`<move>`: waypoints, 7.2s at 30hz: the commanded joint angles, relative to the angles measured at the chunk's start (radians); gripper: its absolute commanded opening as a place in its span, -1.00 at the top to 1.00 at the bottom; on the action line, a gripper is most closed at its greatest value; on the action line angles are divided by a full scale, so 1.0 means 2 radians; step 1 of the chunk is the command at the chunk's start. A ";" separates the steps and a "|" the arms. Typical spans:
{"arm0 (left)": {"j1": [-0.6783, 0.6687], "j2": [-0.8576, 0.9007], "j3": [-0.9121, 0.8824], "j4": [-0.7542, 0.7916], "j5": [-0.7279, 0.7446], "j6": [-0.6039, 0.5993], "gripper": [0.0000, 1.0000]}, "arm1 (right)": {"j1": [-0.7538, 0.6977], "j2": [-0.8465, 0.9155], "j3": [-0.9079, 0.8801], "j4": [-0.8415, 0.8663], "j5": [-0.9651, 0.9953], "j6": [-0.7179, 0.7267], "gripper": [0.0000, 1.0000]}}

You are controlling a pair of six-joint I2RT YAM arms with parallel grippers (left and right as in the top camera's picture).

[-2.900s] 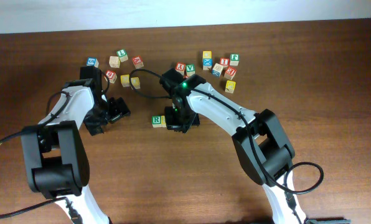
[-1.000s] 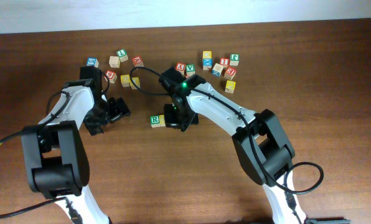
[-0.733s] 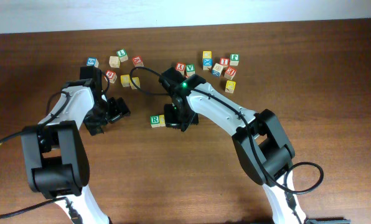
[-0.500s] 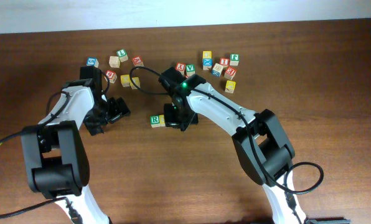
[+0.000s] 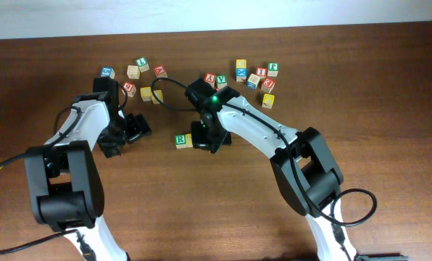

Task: Spell out RSS

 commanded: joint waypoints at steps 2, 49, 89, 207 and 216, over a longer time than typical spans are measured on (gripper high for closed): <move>0.004 0.032 -0.022 -0.004 0.032 0.022 -0.05 | -0.004 -0.009 0.047 -0.047 0.007 -0.009 0.92; -0.108 0.032 -0.022 0.047 0.123 0.043 0.99 | -0.041 -0.008 -0.033 0.062 -0.045 -0.035 0.92; -0.109 0.032 -0.022 0.048 0.095 0.045 0.67 | -0.043 -0.008 -0.031 0.059 -0.029 -0.024 0.92; -0.194 -0.622 -0.176 -0.149 -0.070 -0.039 -0.98 | -0.220 -0.742 -0.084 -0.305 0.216 0.034 -0.97; -0.194 -0.622 -0.176 -0.149 -0.070 -0.039 -0.98 | -0.291 -0.796 -0.084 -0.311 0.225 0.009 -0.97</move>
